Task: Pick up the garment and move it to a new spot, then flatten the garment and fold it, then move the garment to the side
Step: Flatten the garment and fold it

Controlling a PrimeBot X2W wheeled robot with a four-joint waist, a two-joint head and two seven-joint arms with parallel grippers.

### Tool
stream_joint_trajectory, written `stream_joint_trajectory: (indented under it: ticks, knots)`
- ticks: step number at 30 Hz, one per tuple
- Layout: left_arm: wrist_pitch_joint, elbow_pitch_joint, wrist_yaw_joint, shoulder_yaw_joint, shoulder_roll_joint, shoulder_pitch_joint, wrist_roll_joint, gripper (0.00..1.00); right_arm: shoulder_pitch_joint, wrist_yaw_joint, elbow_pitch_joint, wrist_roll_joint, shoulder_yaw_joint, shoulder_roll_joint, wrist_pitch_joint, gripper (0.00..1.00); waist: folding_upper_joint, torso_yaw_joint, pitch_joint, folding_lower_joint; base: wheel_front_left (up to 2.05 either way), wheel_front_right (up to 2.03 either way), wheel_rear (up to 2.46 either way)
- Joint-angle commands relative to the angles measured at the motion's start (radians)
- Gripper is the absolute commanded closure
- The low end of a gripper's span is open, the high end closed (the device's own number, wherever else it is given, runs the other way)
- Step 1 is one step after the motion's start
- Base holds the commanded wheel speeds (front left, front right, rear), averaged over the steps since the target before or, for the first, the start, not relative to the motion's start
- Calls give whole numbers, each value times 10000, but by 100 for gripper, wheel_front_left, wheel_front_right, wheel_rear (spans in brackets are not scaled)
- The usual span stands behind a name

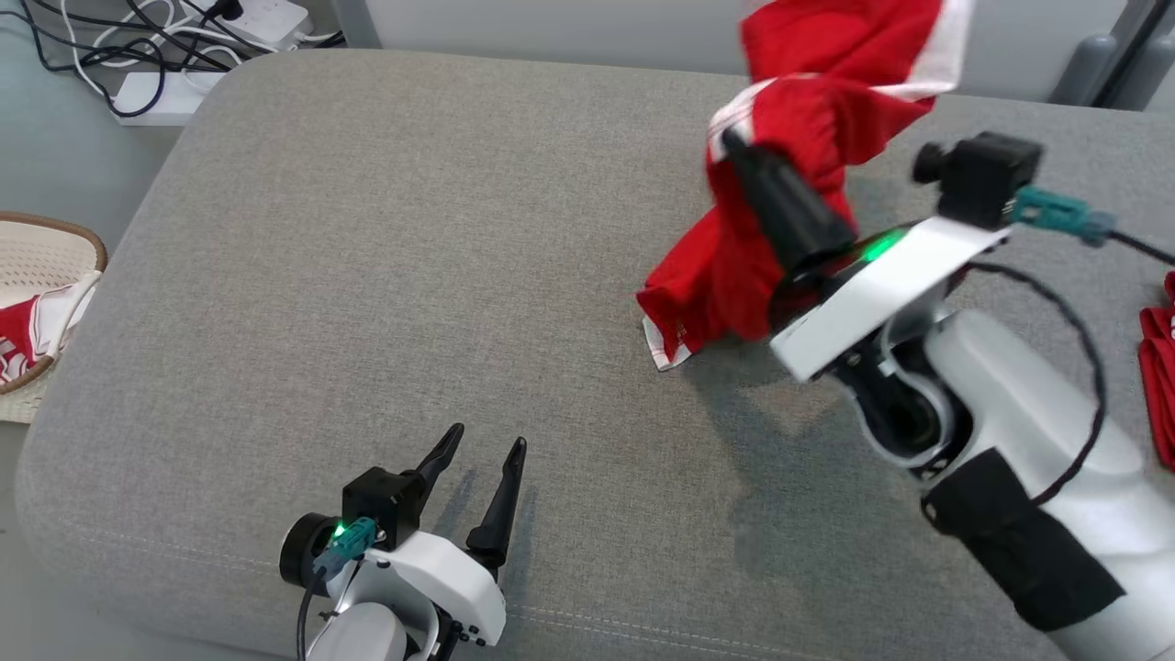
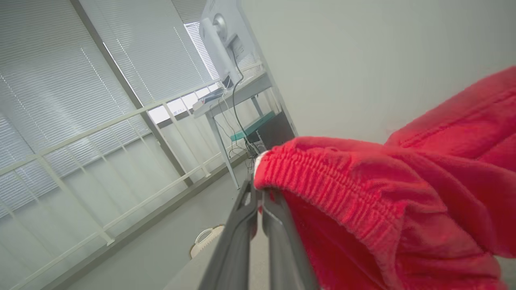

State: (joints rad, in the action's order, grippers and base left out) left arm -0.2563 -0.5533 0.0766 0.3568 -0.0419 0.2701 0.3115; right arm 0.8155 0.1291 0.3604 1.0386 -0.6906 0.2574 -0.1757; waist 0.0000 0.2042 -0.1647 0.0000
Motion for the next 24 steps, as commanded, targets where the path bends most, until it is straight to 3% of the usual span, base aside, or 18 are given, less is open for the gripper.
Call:
stream_joint_trajectory:
  ticks: [1, 7, 11, 12, 15, 24]
  knots:
    - [-55, 204, -86, -268, -84, 106, 86, 0, -94, 16, -335, 270, -440, -73, 220, 100, 0, 59, 23, 0, 0, 0, 0]
    - [-55, 211, -148, -365, -84, 85, 143, 0, -854, 16, -1030, 1412, -3156, 840, 1542, 100, 0, 17, -40, 0, 0, 0, 0]
    - [-55, 199, -147, -565, -84, 162, 52, 0, -1273, 16, -1219, 2267, -4096, 1762, 2145, 100, 0, -276, -111, 0, 0, 0, 0]
    - [-55, 194, -116, -657, -84, 227, -53, 0, -1330, 16, -1088, 2418, -4164, 2212, 1984, 100, 0, -465, -144, 0, 0, 0, 0]
    - [-55, 151, -42, -827, -83, 385, -238, 0, -1351, 16, -627, 2474, -4177, 2768, 1700, 100, 0, -762, -196, 0, 0, 0, 0]
    - [-55, 65, 185, -1137, -83, 1087, -588, 0, -899, 16, 1832, 2087, -3680, 3478, 600, 100, 0, -1281, -378, 0, 0, 0, 0]
